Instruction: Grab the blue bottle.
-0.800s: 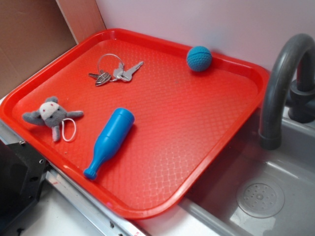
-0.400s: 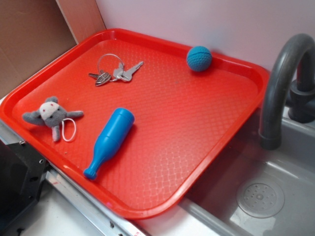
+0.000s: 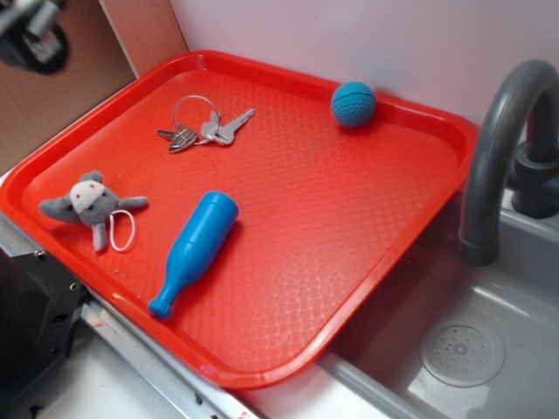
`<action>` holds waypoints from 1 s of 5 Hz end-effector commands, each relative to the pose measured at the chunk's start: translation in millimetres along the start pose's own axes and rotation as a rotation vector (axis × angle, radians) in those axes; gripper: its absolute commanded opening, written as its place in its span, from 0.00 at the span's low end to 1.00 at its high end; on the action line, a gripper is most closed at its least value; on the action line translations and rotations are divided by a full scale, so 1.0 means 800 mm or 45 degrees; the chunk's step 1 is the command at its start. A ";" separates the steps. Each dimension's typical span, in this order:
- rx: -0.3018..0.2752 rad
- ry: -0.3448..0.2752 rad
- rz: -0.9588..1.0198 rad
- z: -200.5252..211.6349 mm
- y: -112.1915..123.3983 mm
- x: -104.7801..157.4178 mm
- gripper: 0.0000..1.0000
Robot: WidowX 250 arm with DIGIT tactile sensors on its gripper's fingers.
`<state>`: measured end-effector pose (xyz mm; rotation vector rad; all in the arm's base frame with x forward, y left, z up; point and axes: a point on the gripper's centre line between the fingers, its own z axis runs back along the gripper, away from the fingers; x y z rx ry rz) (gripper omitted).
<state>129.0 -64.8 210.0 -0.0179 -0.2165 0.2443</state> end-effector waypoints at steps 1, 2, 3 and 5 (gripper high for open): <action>-0.048 -0.096 0.145 -0.076 -0.016 0.010 1.00; -0.055 -0.060 0.147 -0.111 -0.019 0.013 1.00; -0.081 -0.053 0.170 -0.147 -0.023 0.013 1.00; -0.001 -0.028 0.100 -0.223 -0.036 0.006 1.00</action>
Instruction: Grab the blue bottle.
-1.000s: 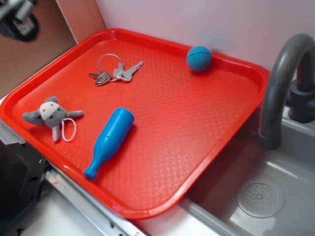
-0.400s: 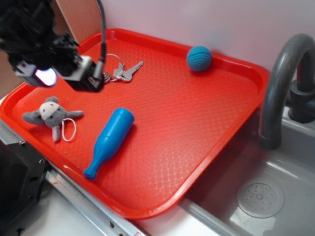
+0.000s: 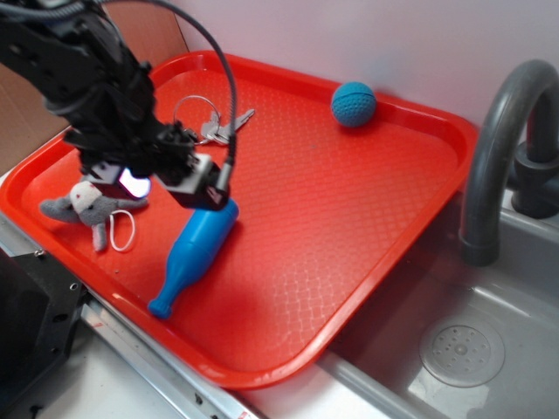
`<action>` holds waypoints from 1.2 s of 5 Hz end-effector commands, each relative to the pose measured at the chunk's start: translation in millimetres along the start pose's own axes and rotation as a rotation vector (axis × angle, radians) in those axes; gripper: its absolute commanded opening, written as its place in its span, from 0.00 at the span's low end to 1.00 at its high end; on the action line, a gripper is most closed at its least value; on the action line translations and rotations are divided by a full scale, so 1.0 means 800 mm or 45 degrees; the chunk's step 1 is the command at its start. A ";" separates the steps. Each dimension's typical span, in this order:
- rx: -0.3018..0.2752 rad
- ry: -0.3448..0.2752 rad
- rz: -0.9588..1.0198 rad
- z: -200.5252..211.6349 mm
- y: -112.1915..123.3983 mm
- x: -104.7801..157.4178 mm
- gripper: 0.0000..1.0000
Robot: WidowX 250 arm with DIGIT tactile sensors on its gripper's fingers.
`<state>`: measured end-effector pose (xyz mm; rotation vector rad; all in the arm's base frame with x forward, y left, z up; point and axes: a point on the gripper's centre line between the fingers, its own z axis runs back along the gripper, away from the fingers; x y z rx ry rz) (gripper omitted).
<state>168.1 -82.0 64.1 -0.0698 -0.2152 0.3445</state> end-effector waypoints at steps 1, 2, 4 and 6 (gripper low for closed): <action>0.071 0.009 -0.065 -0.065 -0.016 -0.006 1.00; 0.106 0.033 -0.050 -0.074 -0.011 -0.014 0.00; 0.228 -0.013 -0.030 -0.024 -0.010 -0.002 0.00; -0.023 0.160 -0.053 0.084 0.013 0.046 0.00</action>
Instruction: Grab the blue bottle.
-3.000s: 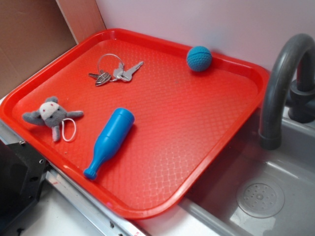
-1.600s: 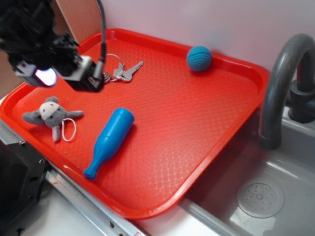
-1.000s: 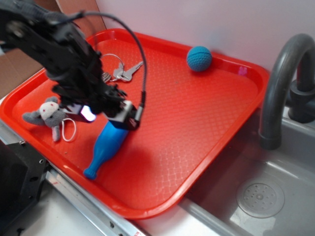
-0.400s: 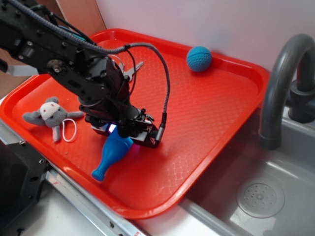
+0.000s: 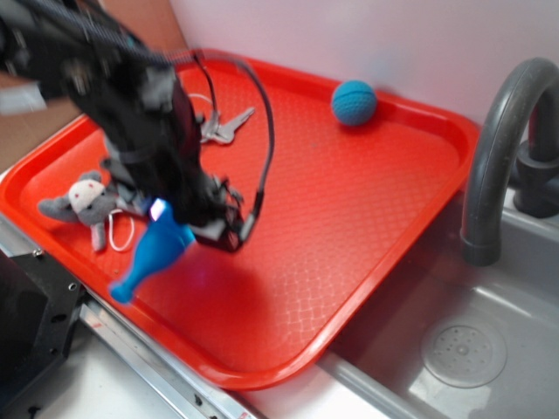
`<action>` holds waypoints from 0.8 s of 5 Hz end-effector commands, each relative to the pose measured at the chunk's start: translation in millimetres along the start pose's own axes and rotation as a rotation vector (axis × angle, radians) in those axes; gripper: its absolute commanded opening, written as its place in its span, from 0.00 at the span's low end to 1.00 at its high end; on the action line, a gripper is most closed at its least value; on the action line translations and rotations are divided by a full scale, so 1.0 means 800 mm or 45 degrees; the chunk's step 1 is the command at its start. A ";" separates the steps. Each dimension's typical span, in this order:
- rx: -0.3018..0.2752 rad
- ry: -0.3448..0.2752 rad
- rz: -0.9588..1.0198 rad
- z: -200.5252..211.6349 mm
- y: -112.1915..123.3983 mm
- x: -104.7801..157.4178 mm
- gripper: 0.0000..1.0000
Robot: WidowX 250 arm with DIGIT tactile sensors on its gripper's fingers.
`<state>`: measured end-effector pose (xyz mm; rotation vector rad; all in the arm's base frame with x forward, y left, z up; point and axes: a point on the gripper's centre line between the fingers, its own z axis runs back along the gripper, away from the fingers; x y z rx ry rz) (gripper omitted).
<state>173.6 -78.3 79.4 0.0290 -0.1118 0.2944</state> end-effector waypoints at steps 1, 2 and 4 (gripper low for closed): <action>-0.248 0.078 -0.109 0.121 0.038 0.033 0.00; -0.261 -0.022 -0.054 0.162 0.057 0.030 0.00; -0.251 0.066 -0.077 0.161 0.073 0.045 0.36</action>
